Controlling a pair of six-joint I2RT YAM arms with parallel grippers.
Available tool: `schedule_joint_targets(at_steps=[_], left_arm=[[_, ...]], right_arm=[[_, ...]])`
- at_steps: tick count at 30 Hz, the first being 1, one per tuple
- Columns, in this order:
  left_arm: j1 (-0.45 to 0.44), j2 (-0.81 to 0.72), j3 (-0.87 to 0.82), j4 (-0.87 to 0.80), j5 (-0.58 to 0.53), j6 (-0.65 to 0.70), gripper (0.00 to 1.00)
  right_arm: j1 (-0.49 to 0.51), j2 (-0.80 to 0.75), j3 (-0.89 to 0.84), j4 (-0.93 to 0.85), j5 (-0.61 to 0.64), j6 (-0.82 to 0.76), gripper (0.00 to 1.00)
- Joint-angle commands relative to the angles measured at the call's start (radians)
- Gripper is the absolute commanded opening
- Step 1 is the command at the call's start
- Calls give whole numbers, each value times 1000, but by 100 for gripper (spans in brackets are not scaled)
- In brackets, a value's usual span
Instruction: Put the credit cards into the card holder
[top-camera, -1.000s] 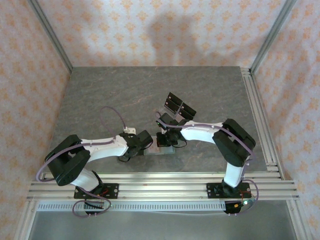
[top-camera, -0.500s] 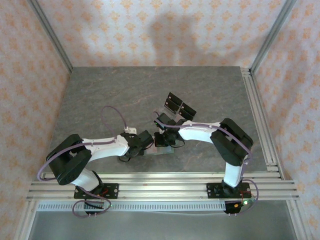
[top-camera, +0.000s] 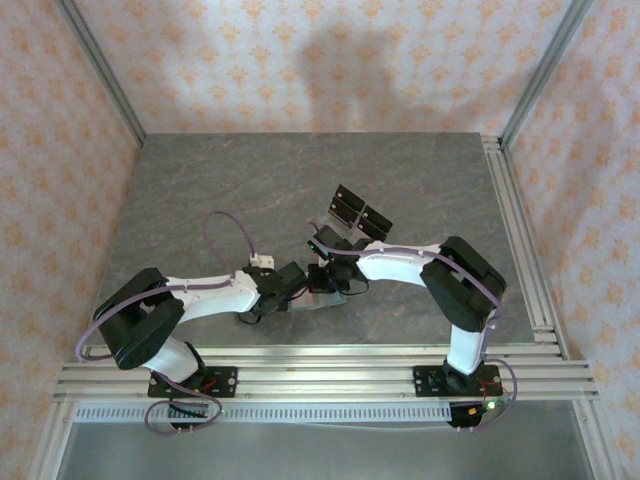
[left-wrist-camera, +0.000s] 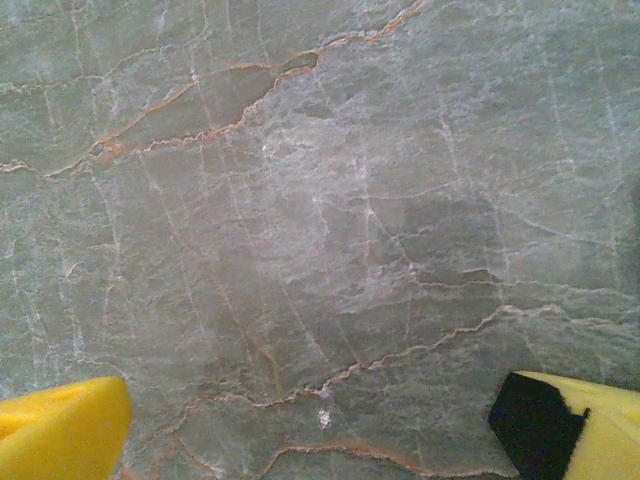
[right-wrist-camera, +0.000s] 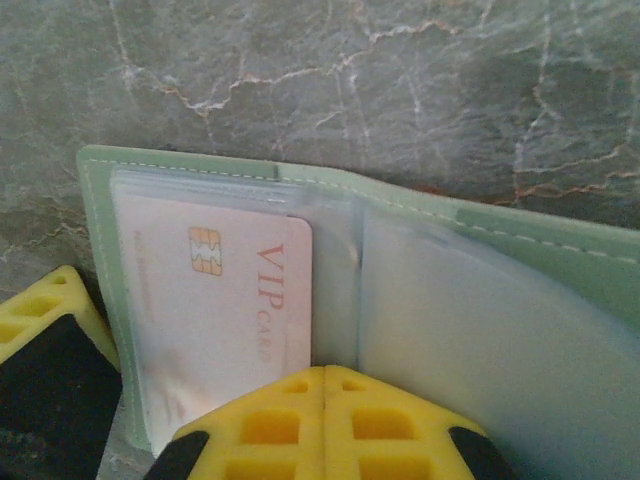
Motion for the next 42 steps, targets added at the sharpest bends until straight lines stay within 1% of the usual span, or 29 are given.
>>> schedule_joint_targets(at_steps=[1, 3, 8, 11, 16, 21, 28, 33, 42], left_arm=[[-17, 44, 12, 116, 78, -6, 100], [-17, 38, 14, 109, 72, -7, 100], [-17, 11, 20, 76, 47, -12, 100], [-15, -12, 24, 56, 30, -11, 100], [-11, -59, 35, 11, 1, -4, 100], [-7, -101, 46, -18, -9, 1, 100], [-4, -121, 53, -29, -12, 1, 100], [-4, -122, 54, -29, -12, -1, 100], [-4, -130, 50, -19, -11, -4, 100]], right_arm=[[11, -70, -1, 21, -14, 0, 5], [2, -100, -5, 2, -1, -4, 9], [-31, -175, -25, -58, 43, -34, 26], [-51, -194, -30, -93, 66, -65, 32], [-69, -191, -23, -135, 106, -157, 39], [-76, -176, -13, -152, 142, -213, 40], [-76, -151, -10, -123, 96, -249, 40], [-75, -112, 8, -123, 89, -267, 42], [-78, -69, 33, -135, 130, -294, 47]])
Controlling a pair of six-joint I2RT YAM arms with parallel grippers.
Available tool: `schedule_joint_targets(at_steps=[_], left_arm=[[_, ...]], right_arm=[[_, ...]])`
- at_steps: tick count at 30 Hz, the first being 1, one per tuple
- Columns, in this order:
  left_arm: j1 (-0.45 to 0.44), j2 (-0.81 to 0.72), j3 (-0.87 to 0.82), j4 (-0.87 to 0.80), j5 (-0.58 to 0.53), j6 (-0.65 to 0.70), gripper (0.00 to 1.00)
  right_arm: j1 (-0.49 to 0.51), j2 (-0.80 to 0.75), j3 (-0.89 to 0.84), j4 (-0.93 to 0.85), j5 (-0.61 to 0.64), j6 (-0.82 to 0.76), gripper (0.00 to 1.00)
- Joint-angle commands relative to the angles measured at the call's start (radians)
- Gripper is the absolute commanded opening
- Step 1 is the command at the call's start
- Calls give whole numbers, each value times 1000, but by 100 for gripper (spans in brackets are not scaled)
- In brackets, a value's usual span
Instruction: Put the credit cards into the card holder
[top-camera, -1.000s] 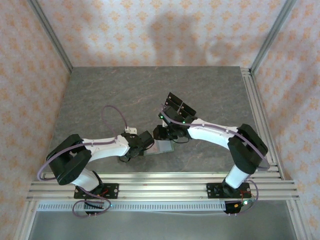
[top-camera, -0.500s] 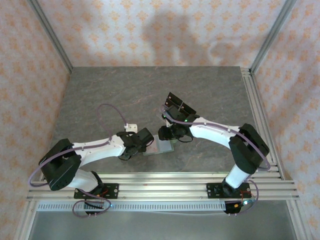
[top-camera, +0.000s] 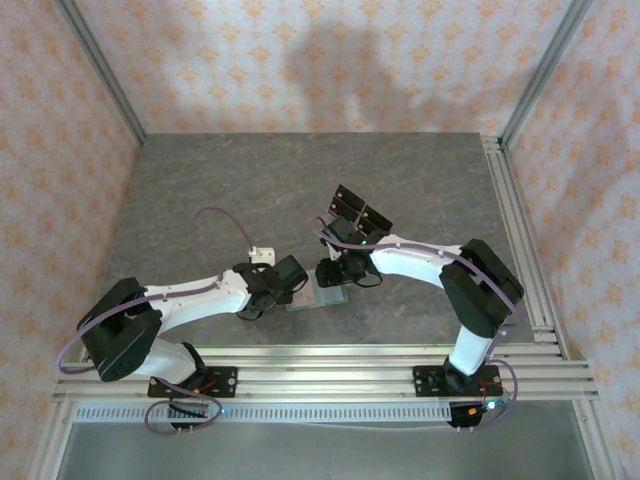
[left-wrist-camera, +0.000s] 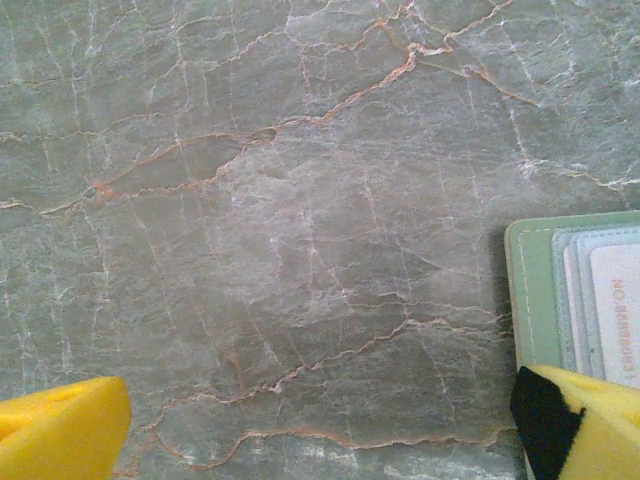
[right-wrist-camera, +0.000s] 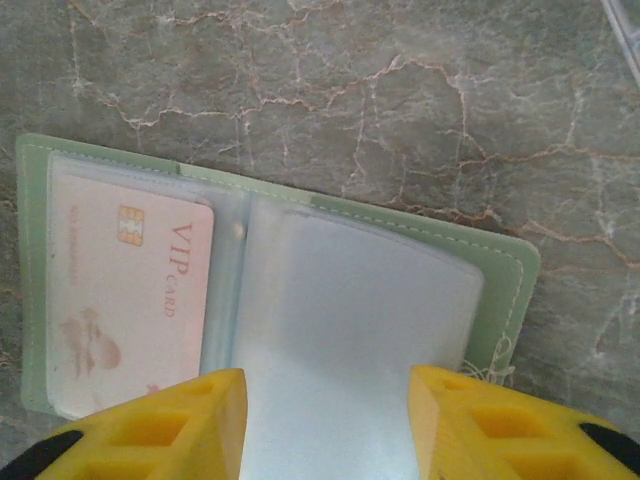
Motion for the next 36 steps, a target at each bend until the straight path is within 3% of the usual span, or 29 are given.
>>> schedule_joint_targets(at_steps=[1, 19, 36], left_arm=[[-4, -24, 16, -6, -18, -4, 100], [-4, -98, 0, -24, -105, -40, 100], [-5, -84, 31, -7, -71, -3, 100]], right_arm=[[-7, 16, 41, -18, 41, -34, 47], [-31, 63, -25, 33, 49, -27, 47], [-33, 7, -154, 110, 15, 43, 46]])
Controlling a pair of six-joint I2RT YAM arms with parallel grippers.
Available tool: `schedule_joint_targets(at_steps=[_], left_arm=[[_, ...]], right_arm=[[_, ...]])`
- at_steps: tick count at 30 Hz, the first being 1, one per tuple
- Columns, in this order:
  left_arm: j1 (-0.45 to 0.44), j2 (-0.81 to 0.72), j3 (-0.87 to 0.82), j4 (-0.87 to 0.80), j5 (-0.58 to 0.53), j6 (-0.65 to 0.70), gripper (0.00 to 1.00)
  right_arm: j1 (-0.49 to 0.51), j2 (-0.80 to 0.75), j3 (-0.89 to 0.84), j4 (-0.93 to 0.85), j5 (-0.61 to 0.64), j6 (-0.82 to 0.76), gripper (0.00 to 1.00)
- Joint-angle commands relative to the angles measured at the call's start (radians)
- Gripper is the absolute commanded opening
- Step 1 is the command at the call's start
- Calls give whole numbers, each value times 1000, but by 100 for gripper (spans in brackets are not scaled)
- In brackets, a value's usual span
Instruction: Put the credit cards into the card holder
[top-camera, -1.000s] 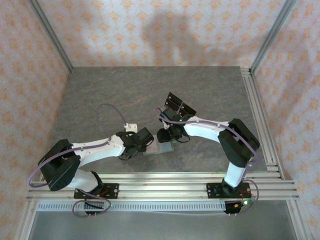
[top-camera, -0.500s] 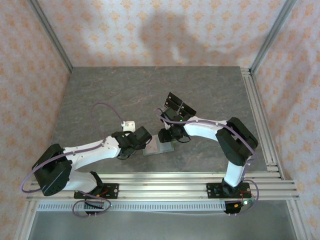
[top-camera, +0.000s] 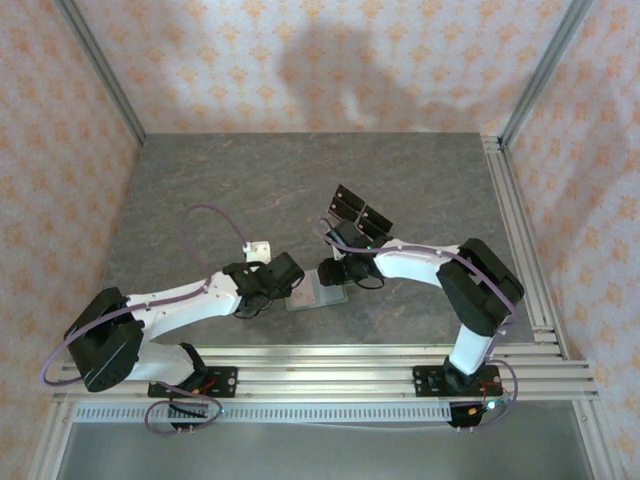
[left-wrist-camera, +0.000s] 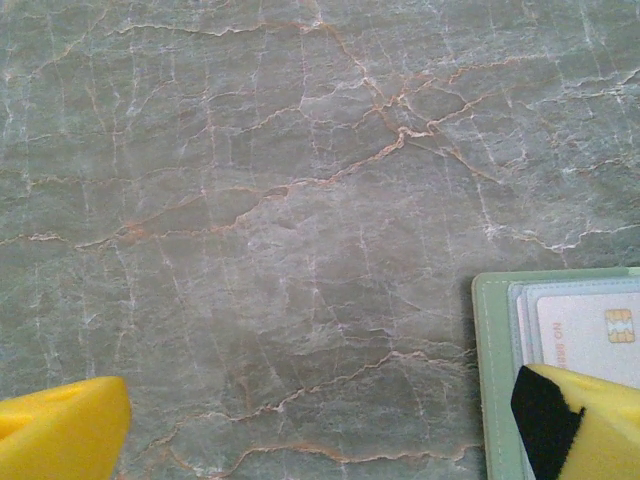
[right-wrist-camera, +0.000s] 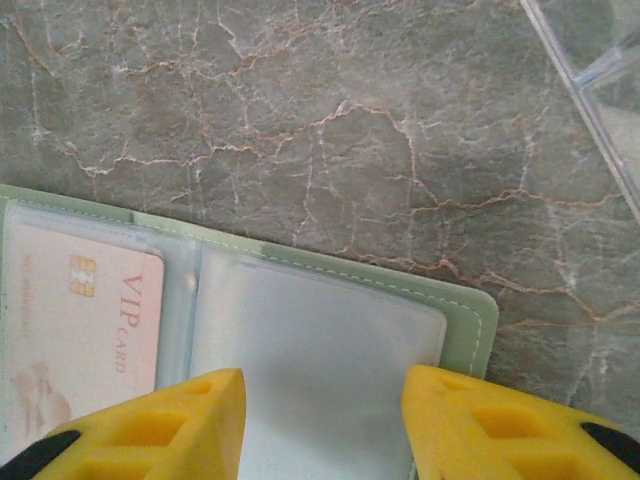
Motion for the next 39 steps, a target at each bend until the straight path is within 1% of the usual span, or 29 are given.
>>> schedule_joint_targets(at_steps=[1, 11, 20, 26, 30, 34, 39], left_arm=[[-5, -1, 26, -7, -20, 18, 100], [-5, 6, 38, 4, -11, 34, 100], [-6, 18, 34, 18, -5, 33, 100], [16, 21, -12, 87, 46, 32, 100], [37, -7, -56, 159, 90, 47, 100], [57, -40, -83, 209, 124, 67, 100], [68, -68, -103, 247, 134, 90, 100]], right_arm=[[-7, 2, -65, -51, 2, 35, 46], [-6, -66, -109, -46, -8, 69, 46], [-6, -64, -64, -51, -40, 72, 46], [-7, -136, -9, -90, -67, 80, 46], [-5, -207, 0, -130, -56, 80, 46], [-7, -269, -29, -159, -26, 86, 46], [-5, -315, -90, -160, 0, 98, 46]])
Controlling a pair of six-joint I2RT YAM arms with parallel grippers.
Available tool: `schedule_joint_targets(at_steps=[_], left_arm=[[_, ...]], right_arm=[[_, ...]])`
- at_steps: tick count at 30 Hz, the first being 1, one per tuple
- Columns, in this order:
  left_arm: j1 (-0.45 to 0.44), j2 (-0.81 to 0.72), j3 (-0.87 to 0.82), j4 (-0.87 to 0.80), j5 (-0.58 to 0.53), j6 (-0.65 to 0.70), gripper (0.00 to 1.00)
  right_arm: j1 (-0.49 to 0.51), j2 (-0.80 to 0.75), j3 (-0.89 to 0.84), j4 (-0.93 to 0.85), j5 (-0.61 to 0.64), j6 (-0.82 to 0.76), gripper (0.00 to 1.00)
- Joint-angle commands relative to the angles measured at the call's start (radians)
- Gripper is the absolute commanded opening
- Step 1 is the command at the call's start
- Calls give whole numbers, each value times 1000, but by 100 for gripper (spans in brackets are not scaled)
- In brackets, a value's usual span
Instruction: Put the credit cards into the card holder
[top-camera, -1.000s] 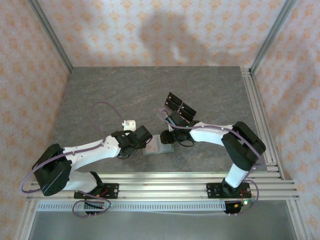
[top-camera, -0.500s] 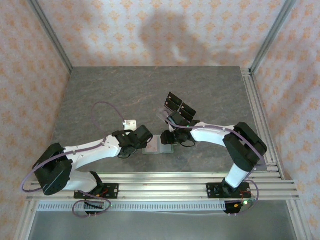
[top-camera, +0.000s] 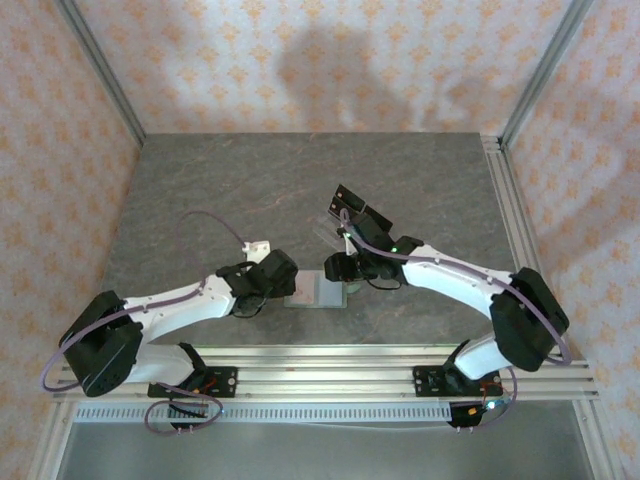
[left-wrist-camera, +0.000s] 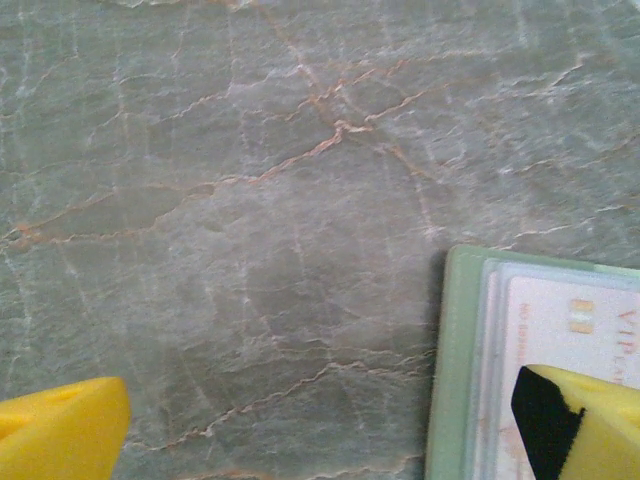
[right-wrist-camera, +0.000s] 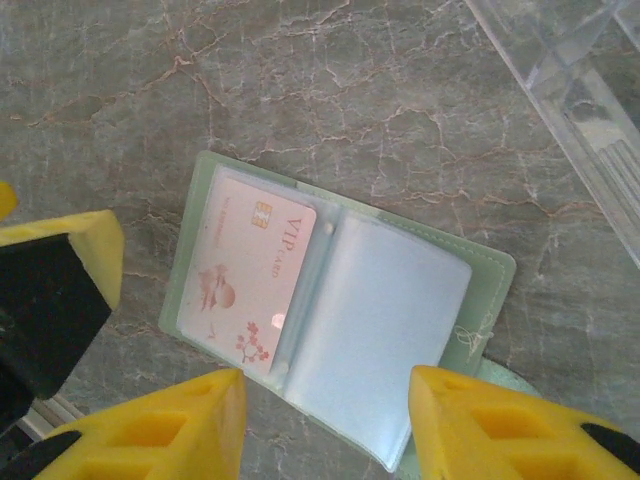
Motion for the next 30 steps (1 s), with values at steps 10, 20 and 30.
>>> schedule_joint_targets(at_steps=[10, 20, 30], left_arm=[[27, -98, -58, 56, -85, 42, 100], [30, -141, -92, 88, -49, 56, 100], [34, -37, -76, 145, 73, 68, 100]], right_arm=[[-3, -21, -78, -27, 64, 33, 46], [-3, -14, -90, -24, 111, 44, 46], [-3, 6, -71, -23, 82, 31, 45]])
